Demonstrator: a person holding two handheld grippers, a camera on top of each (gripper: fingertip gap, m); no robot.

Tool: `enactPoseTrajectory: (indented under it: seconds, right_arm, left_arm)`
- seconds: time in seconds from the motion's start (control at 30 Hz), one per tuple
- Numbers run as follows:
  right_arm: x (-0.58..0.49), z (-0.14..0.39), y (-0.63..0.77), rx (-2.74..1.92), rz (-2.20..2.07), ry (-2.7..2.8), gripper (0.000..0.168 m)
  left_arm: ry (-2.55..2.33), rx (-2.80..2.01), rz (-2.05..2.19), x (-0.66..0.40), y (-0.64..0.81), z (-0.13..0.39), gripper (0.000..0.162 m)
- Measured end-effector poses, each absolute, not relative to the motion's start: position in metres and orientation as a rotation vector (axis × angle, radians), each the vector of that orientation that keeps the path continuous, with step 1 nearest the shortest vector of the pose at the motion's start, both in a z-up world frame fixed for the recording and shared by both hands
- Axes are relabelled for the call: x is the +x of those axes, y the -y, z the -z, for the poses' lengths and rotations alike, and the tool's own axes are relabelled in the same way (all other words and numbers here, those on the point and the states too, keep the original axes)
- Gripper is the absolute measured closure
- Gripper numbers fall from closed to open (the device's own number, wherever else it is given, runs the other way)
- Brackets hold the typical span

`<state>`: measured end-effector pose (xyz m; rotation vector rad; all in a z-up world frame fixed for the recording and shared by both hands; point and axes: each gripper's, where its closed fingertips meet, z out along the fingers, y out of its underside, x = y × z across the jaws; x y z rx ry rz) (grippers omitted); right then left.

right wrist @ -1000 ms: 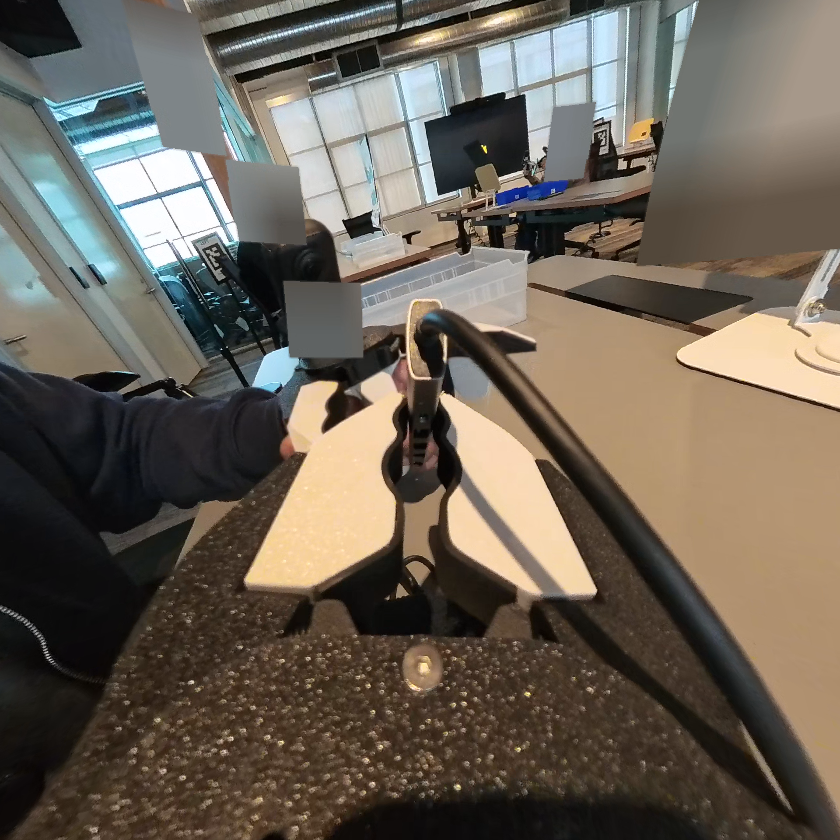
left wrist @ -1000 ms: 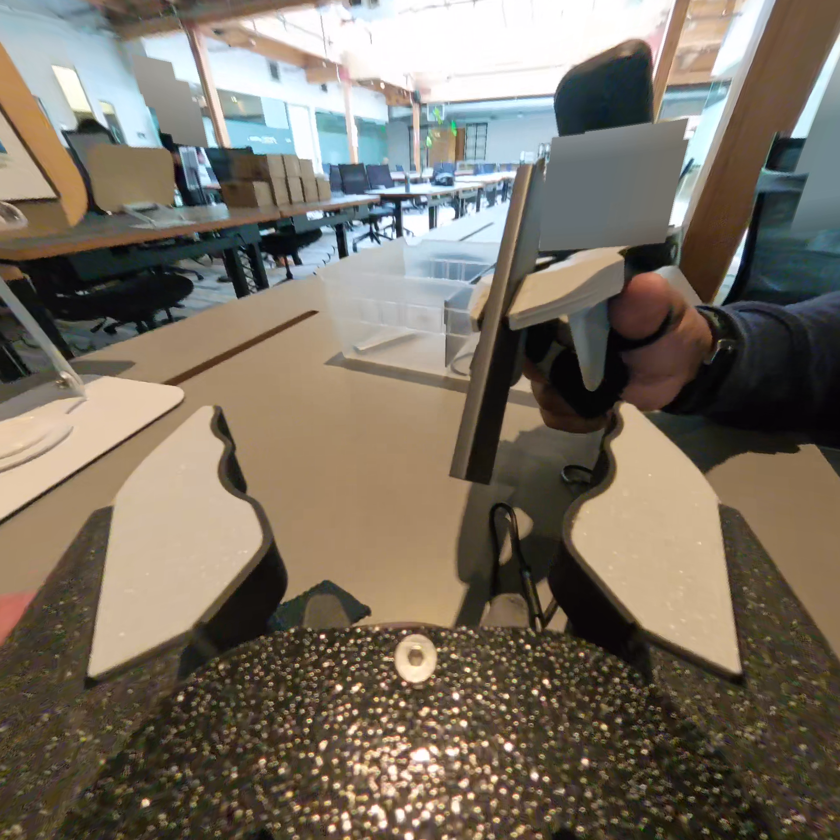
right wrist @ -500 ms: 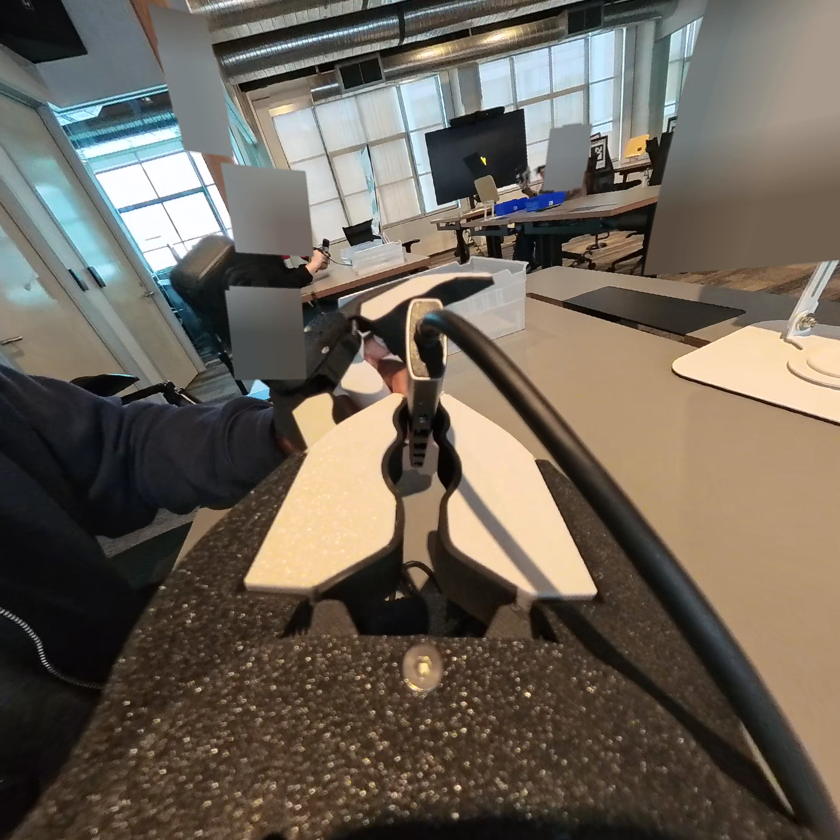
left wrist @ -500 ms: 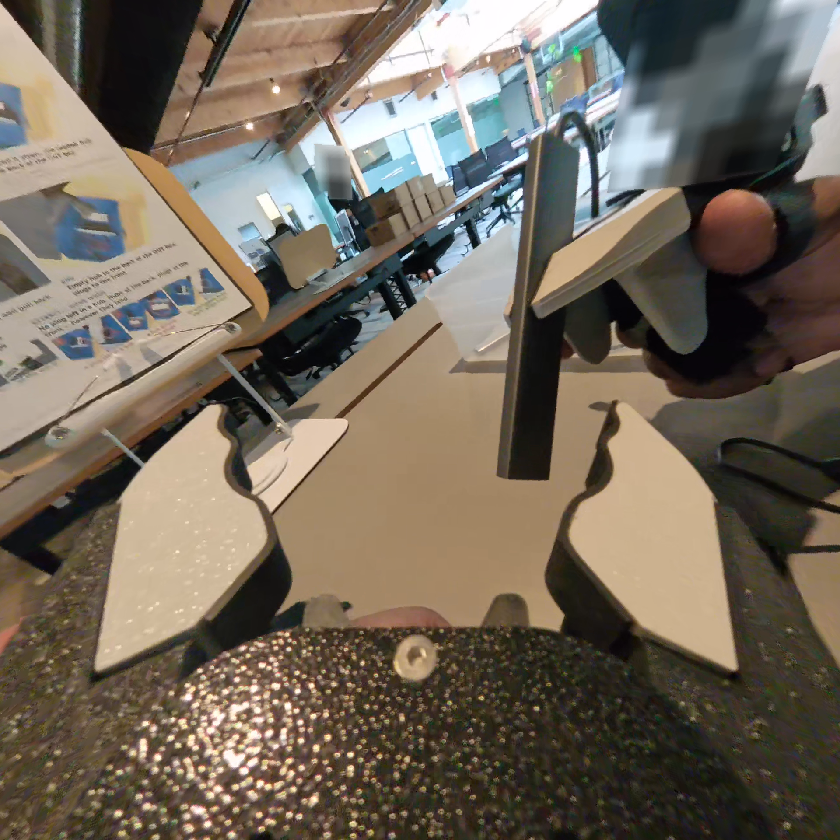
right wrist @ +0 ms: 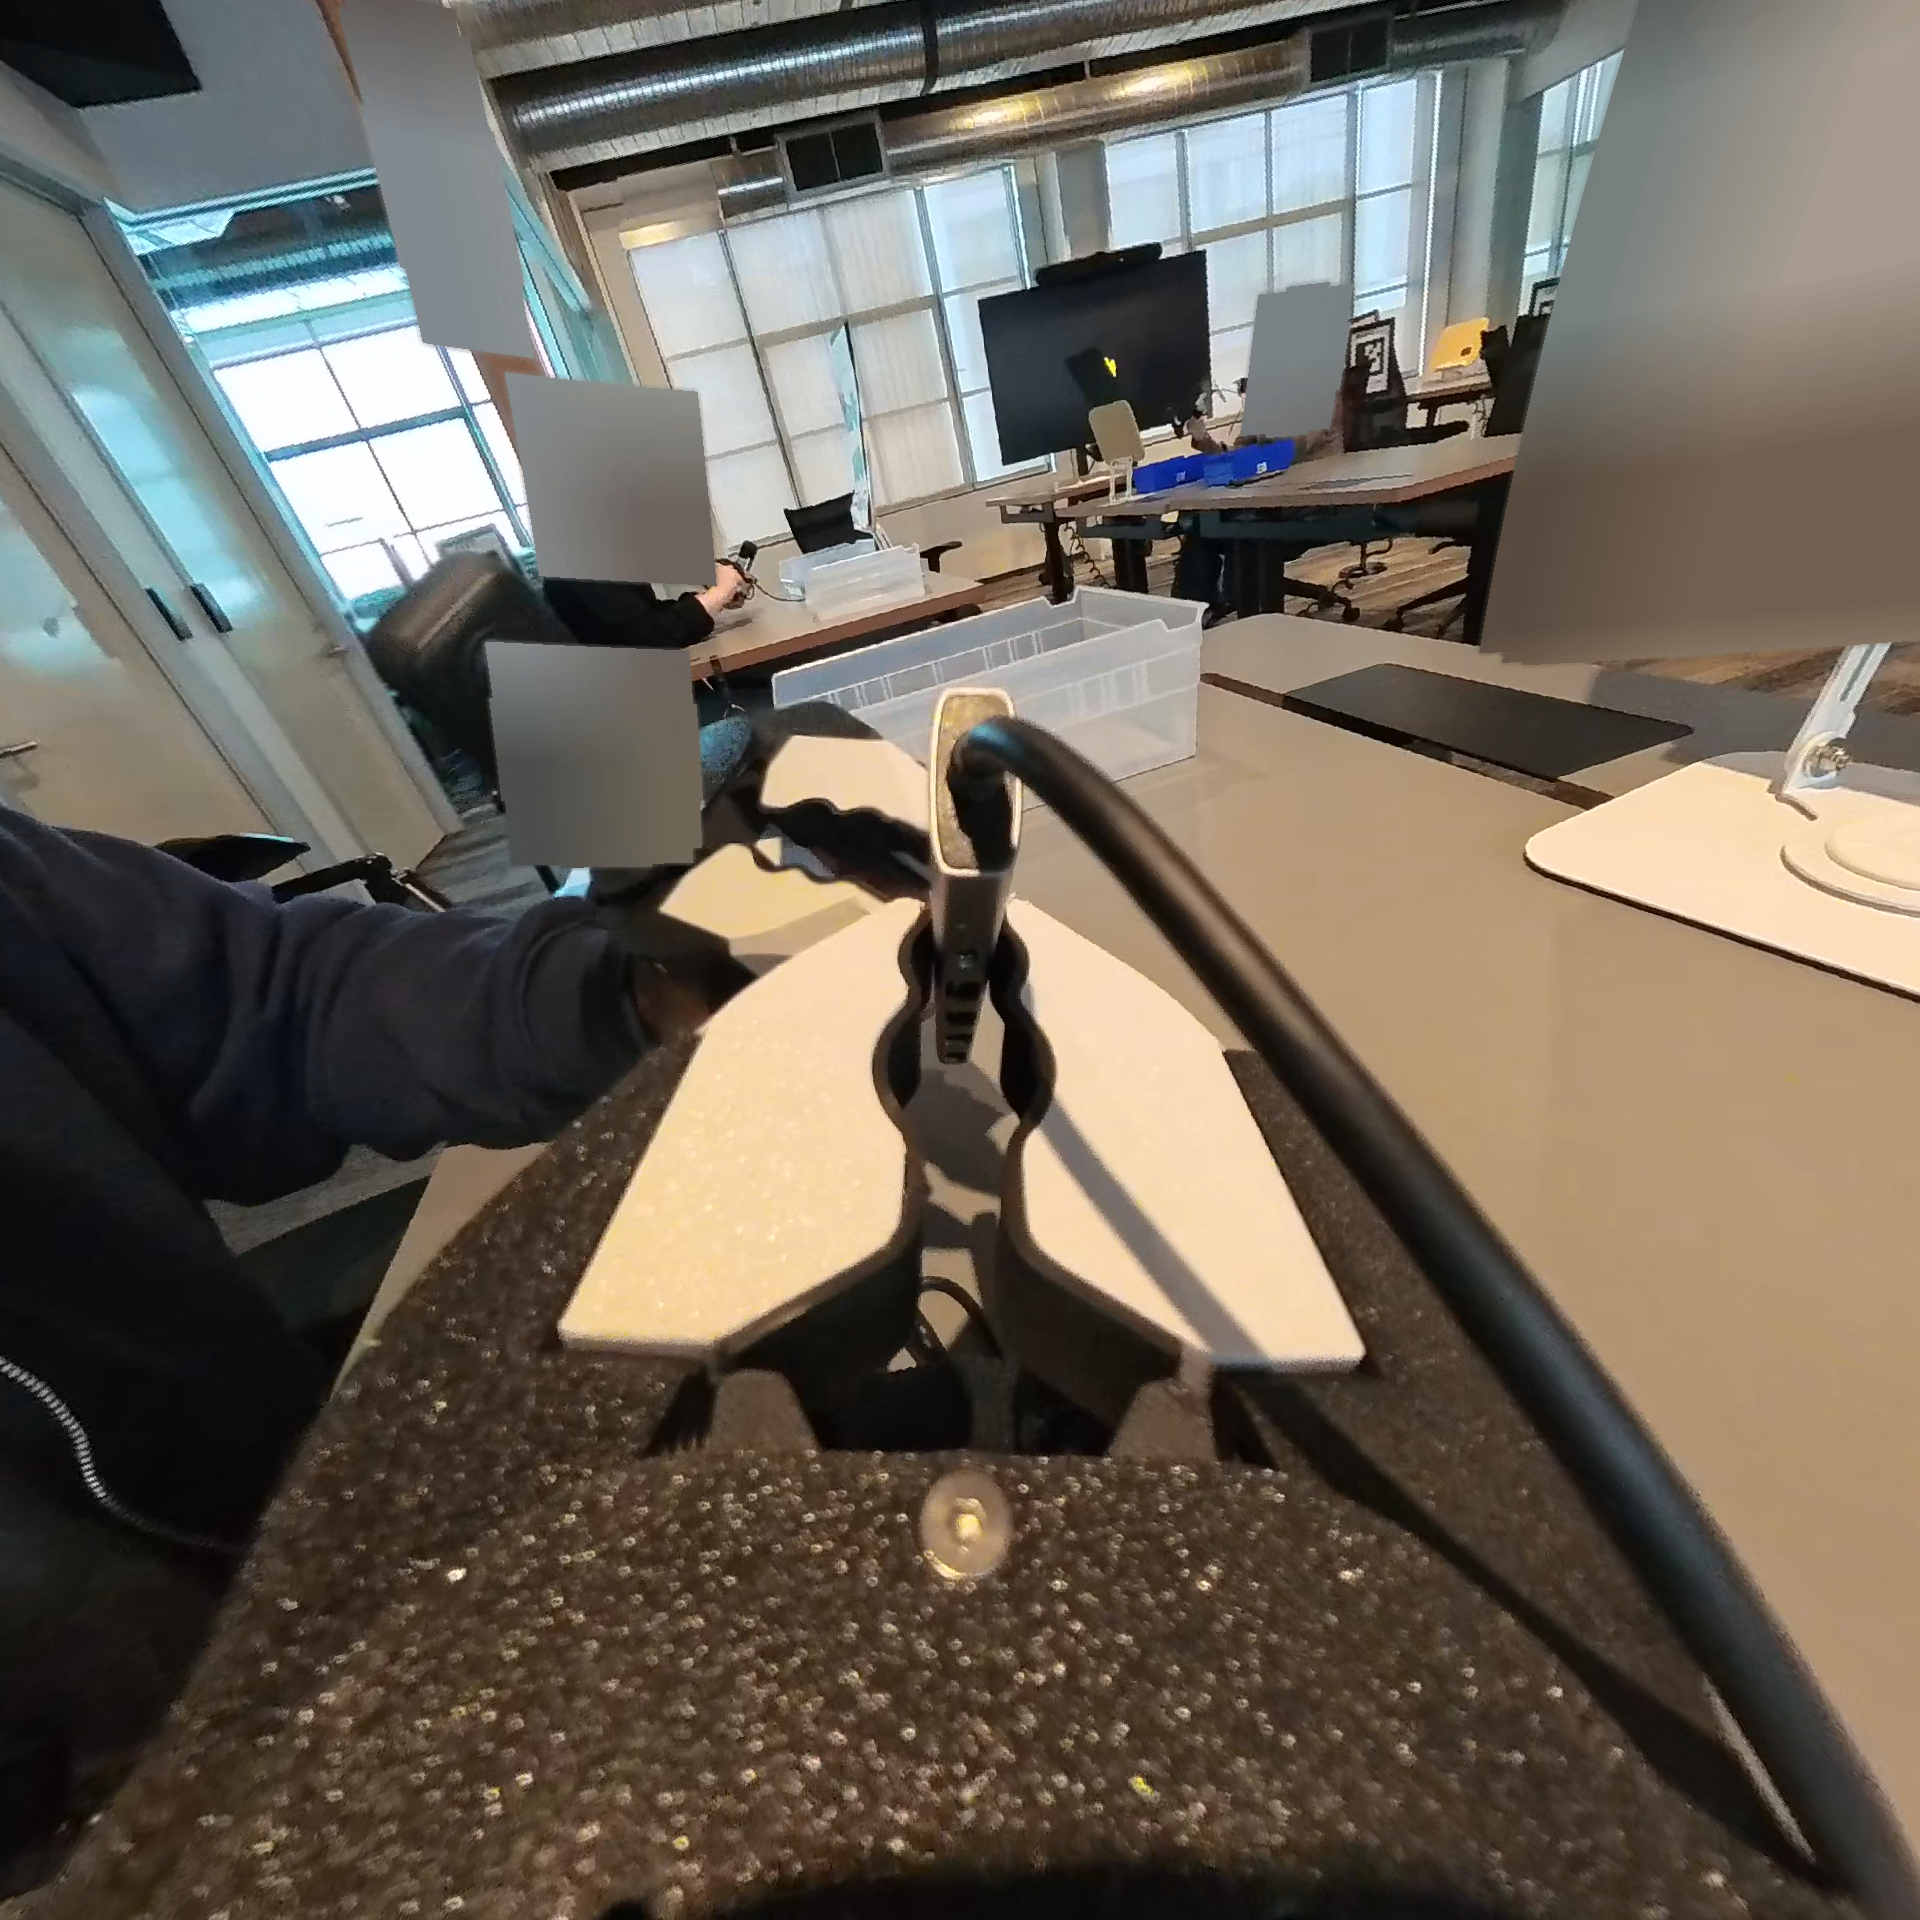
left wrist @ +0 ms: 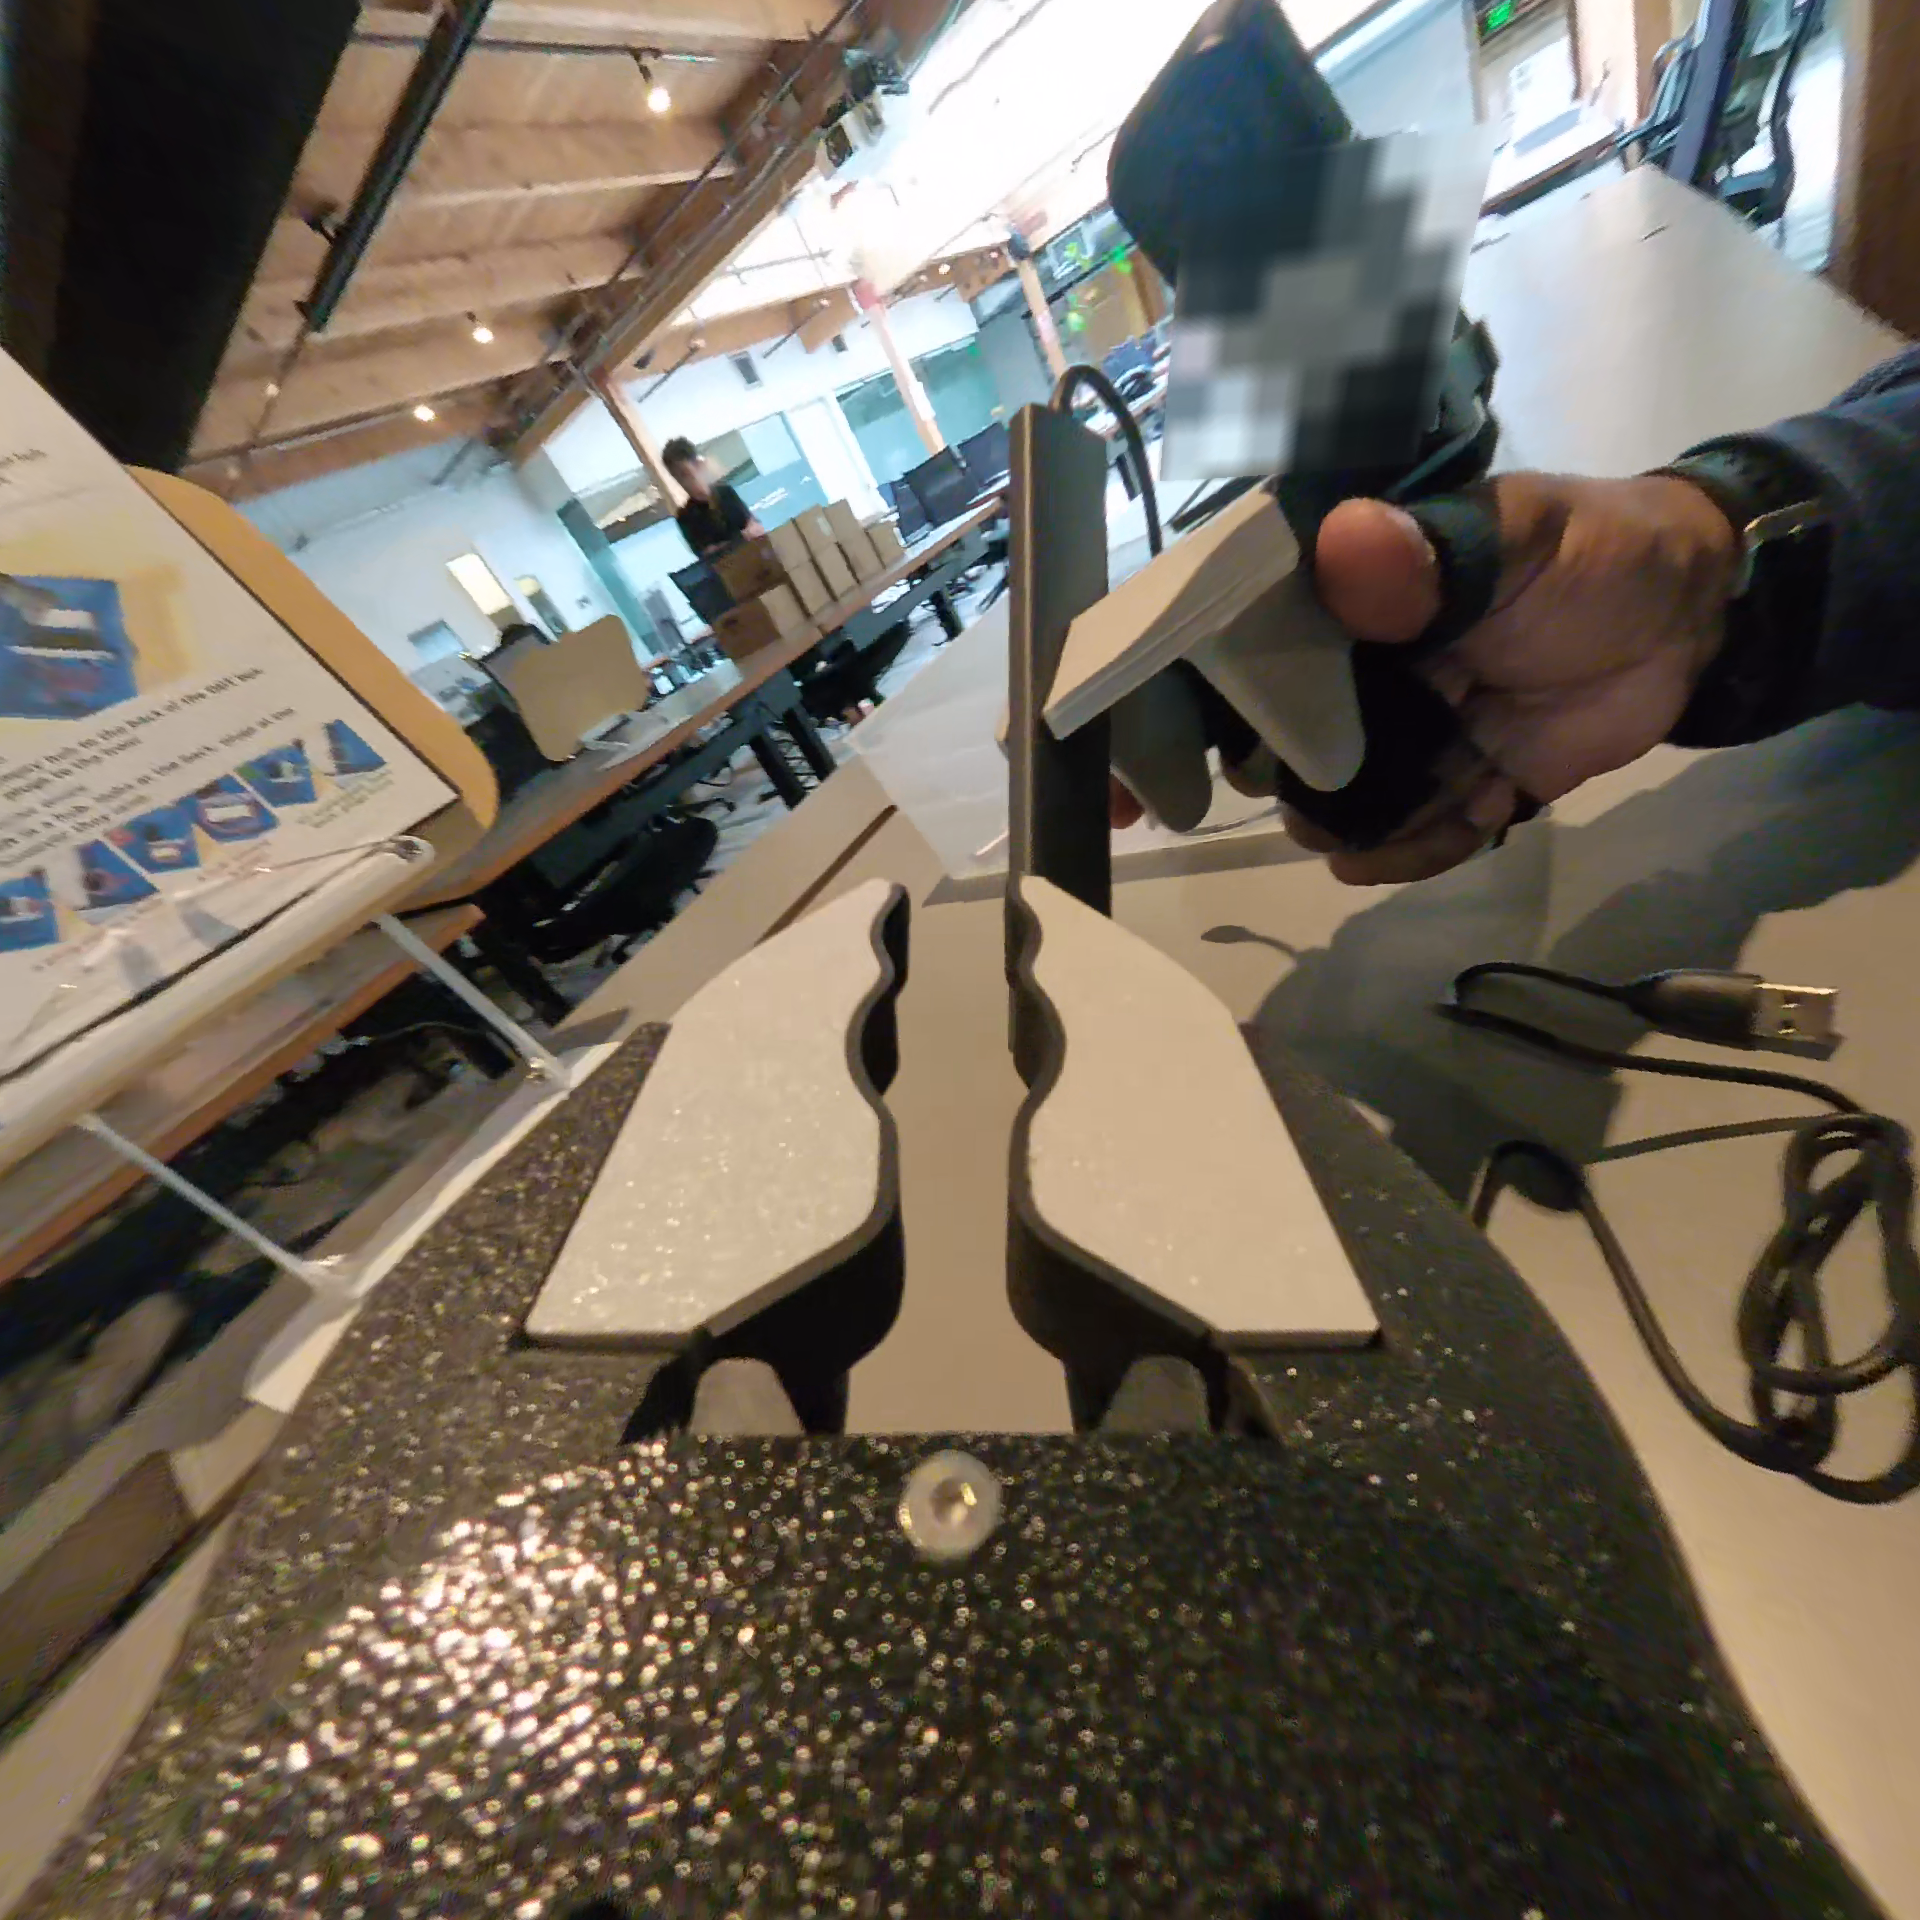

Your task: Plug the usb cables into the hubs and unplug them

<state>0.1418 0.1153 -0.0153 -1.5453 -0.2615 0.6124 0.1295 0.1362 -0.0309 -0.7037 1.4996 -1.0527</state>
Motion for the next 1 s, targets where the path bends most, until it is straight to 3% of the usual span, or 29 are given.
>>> enactPoseTrajectory:
  seconds: [0.17, 0.3, 0.57, 1.0]
  right_arm:
    - [0.143, 0.015, -0.115, -1.544, -0.600, 0.273, 0.159]
    - [0.145, 0.014, -0.114, -1.539, -0.597, 0.269, 0.159]
    - [0.143, 0.013, -0.113, -1.540, -0.603, 0.284, 0.159]
    - [0.121, 0.025, -0.107, -1.602, -0.648, 0.436, 0.159]
  left_arm:
    - [-1.554, -0.720, 1.168, 0.125, -0.130, 0.032, 0.162]
    - [-1.579, -0.727, 1.228, 0.124, -0.126, 0.034, 0.162]
    - [-1.649, -0.793, 1.222, 0.131, -0.123, 0.051, 0.140]
    - [-1.902, -0.771, 1.242, 0.124, -0.101, 0.077, 0.143]
